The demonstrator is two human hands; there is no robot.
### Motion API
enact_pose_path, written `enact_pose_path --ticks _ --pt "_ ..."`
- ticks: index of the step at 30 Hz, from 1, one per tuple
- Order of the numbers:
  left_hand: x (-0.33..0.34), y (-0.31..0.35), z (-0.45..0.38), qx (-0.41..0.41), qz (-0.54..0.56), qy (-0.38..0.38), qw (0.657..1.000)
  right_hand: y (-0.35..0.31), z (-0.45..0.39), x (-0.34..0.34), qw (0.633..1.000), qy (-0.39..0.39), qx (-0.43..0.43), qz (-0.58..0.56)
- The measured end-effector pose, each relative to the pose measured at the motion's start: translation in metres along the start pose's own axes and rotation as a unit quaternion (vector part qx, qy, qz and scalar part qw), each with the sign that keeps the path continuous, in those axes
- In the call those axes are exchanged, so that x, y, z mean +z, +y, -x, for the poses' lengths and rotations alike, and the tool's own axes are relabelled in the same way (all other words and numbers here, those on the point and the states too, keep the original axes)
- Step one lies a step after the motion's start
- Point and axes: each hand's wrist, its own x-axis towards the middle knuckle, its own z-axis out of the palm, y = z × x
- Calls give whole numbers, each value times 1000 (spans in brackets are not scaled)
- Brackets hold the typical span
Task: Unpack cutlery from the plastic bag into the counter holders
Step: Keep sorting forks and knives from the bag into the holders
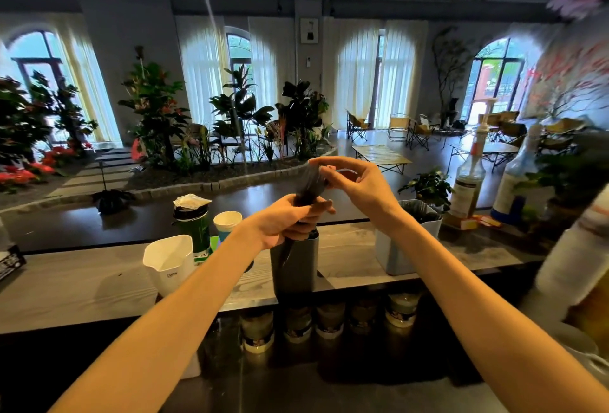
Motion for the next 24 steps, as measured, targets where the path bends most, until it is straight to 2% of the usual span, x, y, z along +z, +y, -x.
enact_pose_path --ticks 3,7,11,14,18,22,24 --pt "15 0 -13 -11 -14 -41 999 -2 6 -20 999 -22 41 12" --pt "34 5 -40 -10 -18 -96 995 -1 6 -54 989 -91 107 54" --pt "58 8 -74 3 -32 -105 994 -4 8 -94 986 -69 126 85" --pt "75 11 -104 31 -15 -78 996 0 9 -125 984 -45 98 140" --pt "98 22 -140 84 -15 -42 995 9 5 -164 977 29 36 209" --pt "112 29 -177 140 -69 -13 988 25 -2 -197 951 92 -39 291" --pt "112 26 -196 146 -88 28 985 35 -7 -209 937 115 -67 323"
